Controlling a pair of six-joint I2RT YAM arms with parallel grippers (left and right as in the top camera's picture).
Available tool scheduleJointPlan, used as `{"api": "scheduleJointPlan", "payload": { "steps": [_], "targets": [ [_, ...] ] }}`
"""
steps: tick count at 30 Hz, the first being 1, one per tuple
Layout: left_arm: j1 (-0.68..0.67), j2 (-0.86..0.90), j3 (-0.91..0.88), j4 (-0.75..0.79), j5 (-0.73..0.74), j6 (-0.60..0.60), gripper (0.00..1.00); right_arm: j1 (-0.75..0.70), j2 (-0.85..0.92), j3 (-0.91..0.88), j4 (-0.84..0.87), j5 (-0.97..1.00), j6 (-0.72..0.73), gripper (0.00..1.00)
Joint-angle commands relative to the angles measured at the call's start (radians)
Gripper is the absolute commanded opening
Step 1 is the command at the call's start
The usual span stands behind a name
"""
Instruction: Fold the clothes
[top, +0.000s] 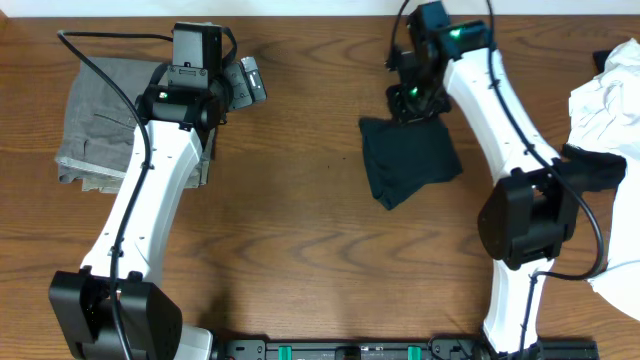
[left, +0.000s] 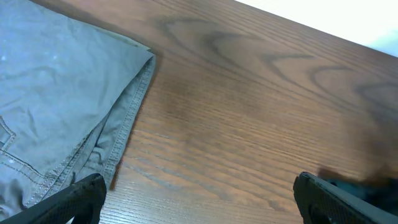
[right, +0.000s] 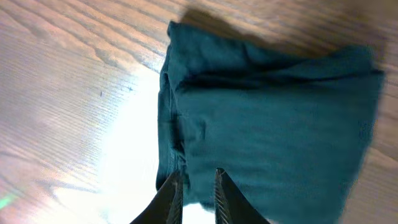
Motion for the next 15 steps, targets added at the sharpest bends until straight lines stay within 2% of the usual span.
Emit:
{"api": "scheduleJointPlan", "payload": {
  "steps": [1,5,11,15],
  "targets": [
    [0.002,0.007,0.003,-0.003,-0.012,-0.002,0.98,0.032,0.009,-0.071,0.053,0.004,0.031,0.14],
    [0.002,0.007,0.003,-0.003,-0.012,-0.002,0.98,0.052,0.009,-0.099,0.100,0.009,0.037,0.08],
    [0.002,0.007,0.003,-0.003,-0.012,-0.002,0.98,0.019,0.008,-0.040,0.074,0.009,0.036,0.25],
    [0.002,0.007,0.003,-0.003,-0.012,-0.002,0.98,0.021,0.008,-0.027,0.005,0.010,-0.031,0.26]
  ]
}}
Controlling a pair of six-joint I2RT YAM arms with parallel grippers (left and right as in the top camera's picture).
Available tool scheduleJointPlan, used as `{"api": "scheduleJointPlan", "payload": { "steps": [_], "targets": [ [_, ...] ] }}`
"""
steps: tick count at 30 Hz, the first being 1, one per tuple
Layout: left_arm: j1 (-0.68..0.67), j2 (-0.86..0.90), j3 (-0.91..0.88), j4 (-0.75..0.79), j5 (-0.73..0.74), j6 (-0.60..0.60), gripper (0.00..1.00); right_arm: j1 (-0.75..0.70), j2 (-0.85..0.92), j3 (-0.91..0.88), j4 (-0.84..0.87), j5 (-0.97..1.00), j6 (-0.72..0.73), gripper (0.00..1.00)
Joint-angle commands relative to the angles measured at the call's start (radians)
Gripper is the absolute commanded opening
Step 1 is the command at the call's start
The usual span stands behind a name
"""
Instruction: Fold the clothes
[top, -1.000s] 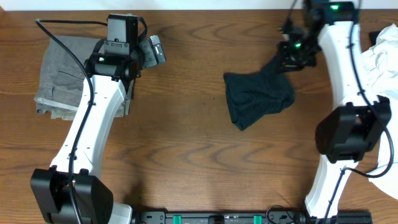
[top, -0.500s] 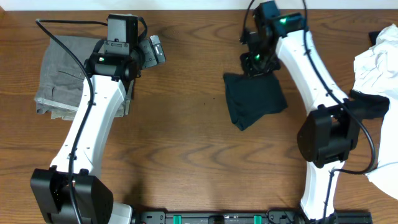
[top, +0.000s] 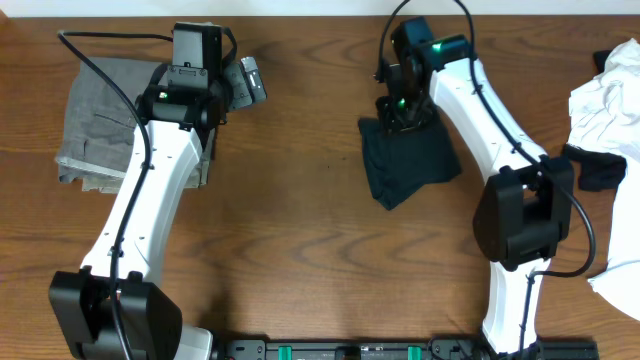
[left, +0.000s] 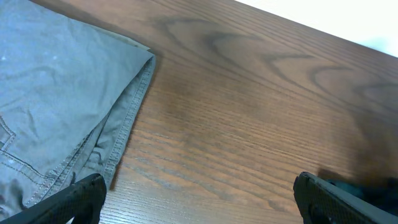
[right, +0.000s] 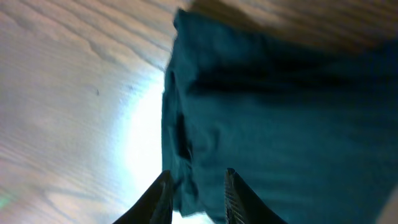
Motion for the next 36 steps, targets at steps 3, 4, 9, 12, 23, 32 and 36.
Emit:
{"api": "scheduleJointPlan", "payload": {
  "steps": [3,4,9,12,23,32,36],
  "targets": [
    [0.002,0.007,0.003,-0.003,-0.012,-0.002,0.98,0.028,0.005,0.013,-0.042,0.058,-0.032,0.27],
    [0.002,0.007,0.003,-0.003,-0.012,-0.002,0.98,0.041,0.005,0.009,-0.044,0.096,-0.005,0.27],
    [0.002,0.007,0.003,-0.003,-0.012,-0.002,0.98,0.115,0.005,-0.034,-0.024,0.293,0.106,0.29],
    [0.002,0.007,0.003,-0.003,-0.012,-0.002,0.98,0.151,0.005,-0.089,0.034,0.359,0.127,0.31],
    [0.002,0.007,0.003,-0.003,-0.012,-0.002,0.98,0.177,0.005,-0.235,0.159,0.502,0.171,0.33],
    [0.002,0.007,0.003,-0.003,-0.012,-0.002,0.98,0.190,0.005,-0.236,0.164,0.412,0.170,0.34],
    [0.002,0.007,0.003,-0.003,-0.012,-0.002,0.98,0.198,0.005,-0.236,0.146,0.400,0.171,0.35]
  ]
}}
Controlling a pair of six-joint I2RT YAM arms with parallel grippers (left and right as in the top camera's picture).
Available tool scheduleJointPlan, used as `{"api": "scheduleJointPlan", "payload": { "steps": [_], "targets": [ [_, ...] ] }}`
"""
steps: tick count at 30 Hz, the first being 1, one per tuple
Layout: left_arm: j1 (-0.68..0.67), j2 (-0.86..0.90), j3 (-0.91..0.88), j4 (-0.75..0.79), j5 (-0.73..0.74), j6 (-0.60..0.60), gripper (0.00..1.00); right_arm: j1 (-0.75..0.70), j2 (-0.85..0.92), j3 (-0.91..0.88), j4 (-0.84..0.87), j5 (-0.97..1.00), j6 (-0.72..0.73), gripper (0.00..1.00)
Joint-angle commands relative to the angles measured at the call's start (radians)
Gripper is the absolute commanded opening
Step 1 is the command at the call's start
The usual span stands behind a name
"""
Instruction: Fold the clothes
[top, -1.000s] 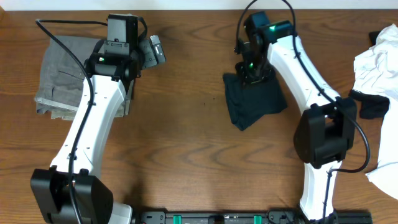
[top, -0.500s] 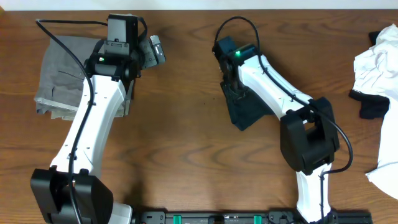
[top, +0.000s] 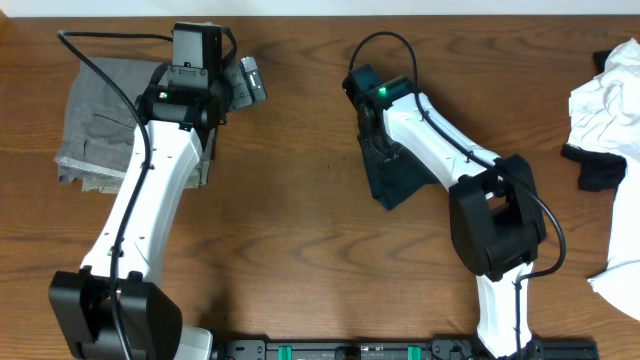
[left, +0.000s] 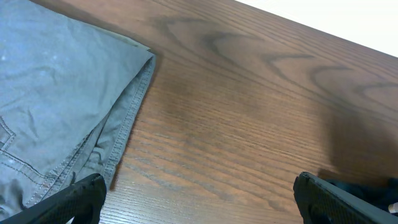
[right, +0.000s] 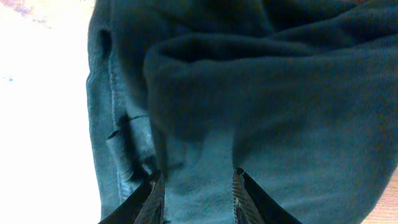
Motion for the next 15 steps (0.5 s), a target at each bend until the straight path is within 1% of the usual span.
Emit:
{"api": "scheduleJointPlan", "payload": {
  "steps": [1,8,15],
  "targets": [
    [0.002,0.007,0.003,-0.003,-0.012,-0.002,0.98,0.016,0.005,-0.005,-0.011,-0.019,0.016,0.35],
    [0.002,0.007,0.003,-0.003,-0.012,-0.002,0.98,0.018,0.005,-0.028,0.004,-0.018,0.016,0.36],
    [0.002,0.007,0.003,-0.003,-0.012,-0.002,0.98,0.018,0.005,-0.081,0.068,0.013,0.016,0.36]
  ]
}}
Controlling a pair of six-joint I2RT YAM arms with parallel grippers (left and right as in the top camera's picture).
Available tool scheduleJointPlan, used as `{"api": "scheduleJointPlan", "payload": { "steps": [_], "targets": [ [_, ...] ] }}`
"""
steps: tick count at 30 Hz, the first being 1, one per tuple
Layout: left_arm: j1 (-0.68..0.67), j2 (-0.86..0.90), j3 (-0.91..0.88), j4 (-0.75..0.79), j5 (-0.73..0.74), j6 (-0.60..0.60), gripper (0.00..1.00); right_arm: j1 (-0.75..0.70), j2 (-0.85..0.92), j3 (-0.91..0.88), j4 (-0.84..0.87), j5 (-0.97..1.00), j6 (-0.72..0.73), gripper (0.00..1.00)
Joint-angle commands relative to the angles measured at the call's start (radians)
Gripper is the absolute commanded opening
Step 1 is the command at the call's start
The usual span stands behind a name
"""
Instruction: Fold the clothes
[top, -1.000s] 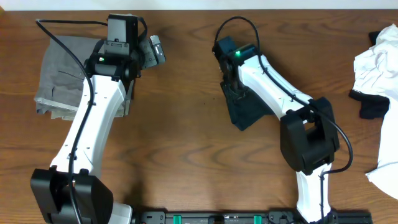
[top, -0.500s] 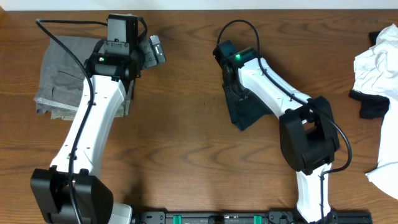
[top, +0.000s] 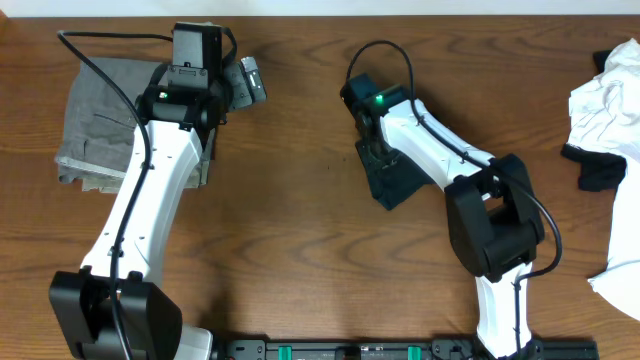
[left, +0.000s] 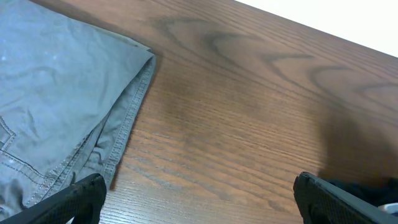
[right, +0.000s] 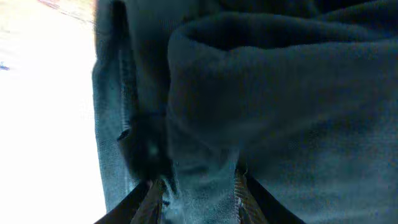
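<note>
A dark teal garment (top: 392, 183) lies crumpled on the wooden table, partly under my right arm. My right gripper (top: 374, 152) is pressed down onto its left part. In the right wrist view its fingers (right: 241, 188) stand apart with a fold of teal cloth (right: 261, 93) between and in front of them, the gripper (right: 198, 194) open. A folded grey pair of trousers (top: 92, 125) lies at the far left. My left gripper (top: 250, 80) hovers to its right, wide open (left: 199, 208) over bare wood, the trousers' hem (left: 124, 118) at its left.
A pile of white clothes (top: 605, 95) with a small black piece (top: 598, 170) lies at the right edge, and more white cloth (top: 620, 275) shows lower right. The table's far edge (left: 298, 18) runs close behind the left gripper.
My right gripper has sunk a little closer into the teal garment, its fingers as far apart as before. The left arm and the grey trousers have not moved.
My right gripper hung nearly shut over the far edge of the spread teal garment. It then moved towards the garment's left side with its fingers wider apart each time. Now it presses into the bunched cloth there. The left arm stayed still throughout.
</note>
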Motion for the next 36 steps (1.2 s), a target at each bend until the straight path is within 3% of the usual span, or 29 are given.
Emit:
{"api": "scheduleJointPlan", "payload": {
  "steps": [1,3,8,13,15,30,36],
  "targets": [
    [0.002,0.007,0.003,-0.003,-0.012,-0.002,0.98,0.008,0.005,-0.013,0.010,0.051,0.013,0.36],
    [0.002,0.007,0.003,-0.004,-0.012,-0.002,0.98,0.008,0.005,-0.011,0.011,0.069,0.013,0.33],
    [0.002,0.007,0.003,-0.003,-0.012,-0.002,0.98,0.008,0.005,-0.008,0.010,0.070,0.013,0.15],
    [0.002,0.007,0.003,-0.003,-0.012,-0.002,0.98,0.008,0.005,-0.008,0.010,0.070,0.013,0.12],
    [0.002,0.007,0.003,-0.003,-0.012,-0.002,0.98,0.008,0.005,-0.008,0.011,0.070,0.013,0.01],
    [0.002,0.007,0.003,-0.003,-0.012,-0.002,0.98,0.013,0.005,0.209,-0.132,-0.029,0.033,0.01],
    [0.002,0.007,0.003,-0.003,-0.012,-0.002,0.98,0.014,0.005,0.208,-0.128,-0.063,0.032,0.01]
  ]
}}
